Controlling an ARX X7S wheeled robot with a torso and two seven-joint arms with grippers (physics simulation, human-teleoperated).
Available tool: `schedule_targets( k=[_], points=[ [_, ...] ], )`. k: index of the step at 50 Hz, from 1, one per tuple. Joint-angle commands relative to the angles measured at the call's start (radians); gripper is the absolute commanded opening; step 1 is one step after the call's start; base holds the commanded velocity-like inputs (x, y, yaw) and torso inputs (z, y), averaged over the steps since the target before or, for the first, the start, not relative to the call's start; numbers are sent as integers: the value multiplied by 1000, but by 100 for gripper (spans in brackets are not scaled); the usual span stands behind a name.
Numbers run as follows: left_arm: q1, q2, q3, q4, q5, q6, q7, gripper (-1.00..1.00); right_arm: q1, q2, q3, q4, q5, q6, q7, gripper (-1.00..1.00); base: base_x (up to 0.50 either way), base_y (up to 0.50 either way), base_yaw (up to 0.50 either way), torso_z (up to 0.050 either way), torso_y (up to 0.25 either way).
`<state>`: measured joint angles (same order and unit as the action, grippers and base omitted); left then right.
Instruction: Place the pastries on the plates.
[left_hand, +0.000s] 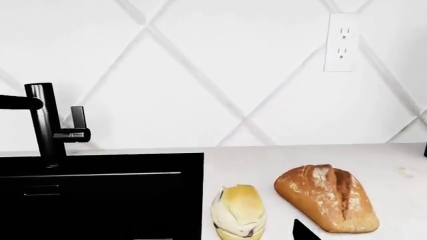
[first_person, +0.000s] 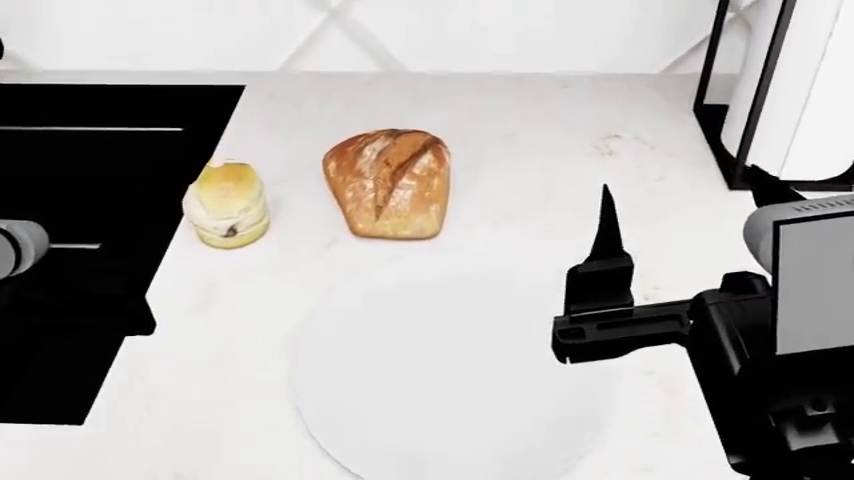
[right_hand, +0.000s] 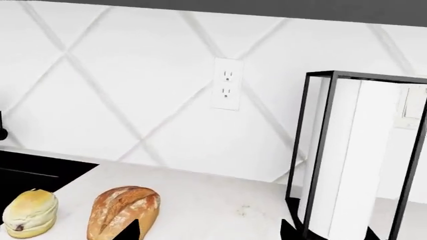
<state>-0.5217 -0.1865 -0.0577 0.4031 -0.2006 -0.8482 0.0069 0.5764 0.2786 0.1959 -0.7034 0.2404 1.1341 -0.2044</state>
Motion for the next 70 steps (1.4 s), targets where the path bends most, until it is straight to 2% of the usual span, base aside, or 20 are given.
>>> schedule_targets(
  k=[1, 15, 24, 37, 50, 56, 70],
  points=[
    [1, -14, -10, 5, -7, -7, -4, 100, -2, 8, -7, 4, 11, 5, -8, 100, 500, 0, 0, 0, 0],
    [10, -28, -18, -8, -16, 7, -2, 100, 14, -22, -14, -5, 36, 47, 3, 100, 497, 0, 0, 0, 1],
    [18, -38, -10, -7, -26, 12, 10, 100, 33, -37, 9, 35, 62, 115, 1, 100, 14, 0, 0, 0, 0],
    [8, -38, -17, 9, -38, -20, -6, 100, 303, -82, -20, 282, 152, 330, -51, 100, 0, 0, 0, 0, 0],
    [41, -44, -9, -8, -40, 7, -4, 100, 381, -145, -130, 639, 124, 164, -81, 100, 0, 0, 0, 0, 0],
    [39, -52, -7, -11, -40, 10, -3, 100, 464, -163, -195, 874, 103, 93, -117, 100, 0, 0, 0, 0, 0],
    [45, -62, -4, 11, -56, -7, -1, 100, 620, -187, -185, 1362, 46, -157, -114, 100, 0, 0, 0, 0, 0]
  ],
)
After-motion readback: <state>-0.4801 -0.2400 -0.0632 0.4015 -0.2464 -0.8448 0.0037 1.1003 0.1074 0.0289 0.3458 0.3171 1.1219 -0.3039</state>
